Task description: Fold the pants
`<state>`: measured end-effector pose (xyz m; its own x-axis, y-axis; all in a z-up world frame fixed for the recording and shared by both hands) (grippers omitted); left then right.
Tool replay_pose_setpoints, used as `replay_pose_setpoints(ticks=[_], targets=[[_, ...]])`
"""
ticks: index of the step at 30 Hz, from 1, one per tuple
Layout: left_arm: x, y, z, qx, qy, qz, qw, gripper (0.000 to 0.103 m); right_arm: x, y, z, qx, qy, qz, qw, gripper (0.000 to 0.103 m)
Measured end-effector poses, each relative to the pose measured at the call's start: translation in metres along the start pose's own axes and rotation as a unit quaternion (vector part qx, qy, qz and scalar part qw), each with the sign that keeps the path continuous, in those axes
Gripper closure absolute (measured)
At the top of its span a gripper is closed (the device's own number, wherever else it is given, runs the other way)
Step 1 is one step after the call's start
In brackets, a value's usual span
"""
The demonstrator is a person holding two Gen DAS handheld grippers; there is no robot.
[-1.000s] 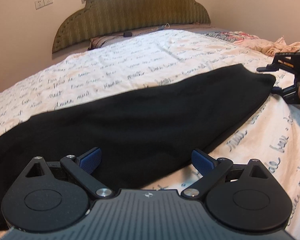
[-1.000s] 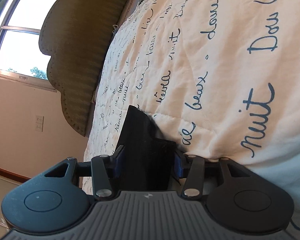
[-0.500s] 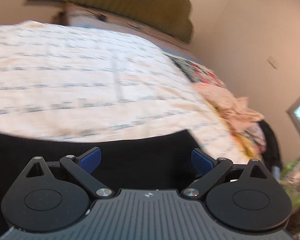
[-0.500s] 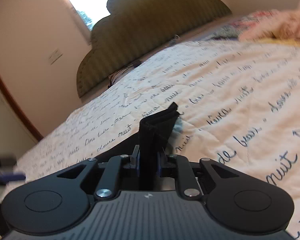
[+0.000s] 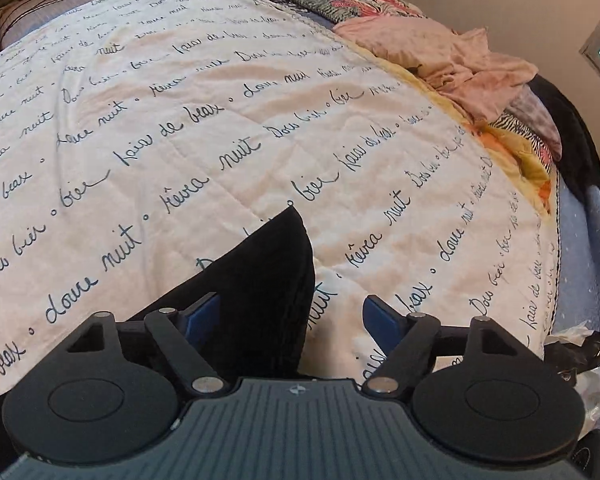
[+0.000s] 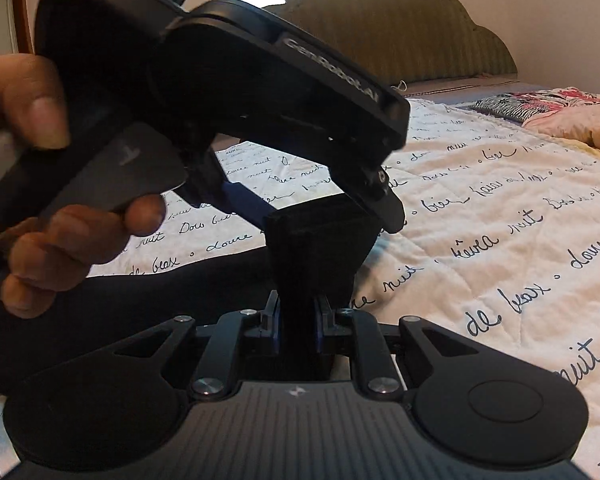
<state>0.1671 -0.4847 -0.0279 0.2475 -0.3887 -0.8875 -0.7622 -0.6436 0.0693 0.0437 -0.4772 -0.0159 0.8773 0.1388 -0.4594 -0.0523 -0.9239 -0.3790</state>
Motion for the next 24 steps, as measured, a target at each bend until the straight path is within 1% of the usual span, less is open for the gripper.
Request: replay_pose_setpoints(ticks=[1,2,3,4,5,7,8,10,13,18,21,24], targets=[[0.002,0.001,-0.001,0.004,-0.004,0.0,1.0,0.024,0.001,0.001,0.0,0.004,-0.002,-0.001,1.0,0.088],[0.006,0.003,-0.001,0.011,-0.003,-0.003,0.9999,0.028,0.001,0.002,0.001,0.007,-0.003,-0.003,1.0,0.088],[0.009,0.004,-0.001,0.014,-0.002,-0.007,0.9999,0.061,0.001,0.004,0.002,0.011,-0.004,-0.004,1.0,0.088],[0.013,0.003,-0.001,0.009,-0.013,-0.008,0.9998,0.086,0.002,0.004,0.003,0.013,-0.006,-0.006,1.0,0.088],[0.018,0.001,0.0,-0.001,-0.021,-0.012,0.9997,0.086,0.002,0.005,0.004,0.016,-0.008,-0.007,1.0,0.088],[0.021,-0.002,-0.001,-0.009,-0.019,-0.015,0.9997,0.087,0.002,0.007,0.006,0.021,-0.011,-0.008,1.0,0.088],[0.022,-0.003,0.0,-0.011,-0.02,-0.015,0.9996,0.096,0.002,0.008,0.006,0.023,-0.011,-0.008,1.0,0.088],[0.022,-0.003,0.002,-0.01,-0.015,-0.019,0.9997,0.098,0.001,0.009,0.007,0.026,-0.013,-0.01,1.0,0.088],[0.015,-0.004,0.002,-0.011,0.004,-0.024,0.9997,0.099,-0.001,0.009,0.006,0.025,-0.011,-0.01,1.0,0.088],[-0.002,-0.015,0.007,-0.034,0.023,-0.016,0.999,0.099,-0.003,0.001,0.003,0.006,-0.013,-0.006,1.0,0.088],[-0.019,-0.033,0.017,-0.056,0.036,-0.011,0.9977,0.099,-0.007,-0.005,0.002,-0.003,-0.012,-0.007,1.0,0.088],[-0.042,-0.062,0.033,-0.085,0.047,-0.001,0.9953,0.099,-0.011,-0.022,0.0,-0.015,-0.011,-0.019,1.0,0.088]])
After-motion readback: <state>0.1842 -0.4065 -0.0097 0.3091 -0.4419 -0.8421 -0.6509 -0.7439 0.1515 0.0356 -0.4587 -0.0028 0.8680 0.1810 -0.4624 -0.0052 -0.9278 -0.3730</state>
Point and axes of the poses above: each gripper's, at about its wrist camera, not at the fingertips, and x roughly the way its jaws point, y to its right, z to its underside, the point moved 7 cm from there along x, roughly the way its jaws point, and after that the axes turned 10 degrees about -z, right-handed, at the moved point
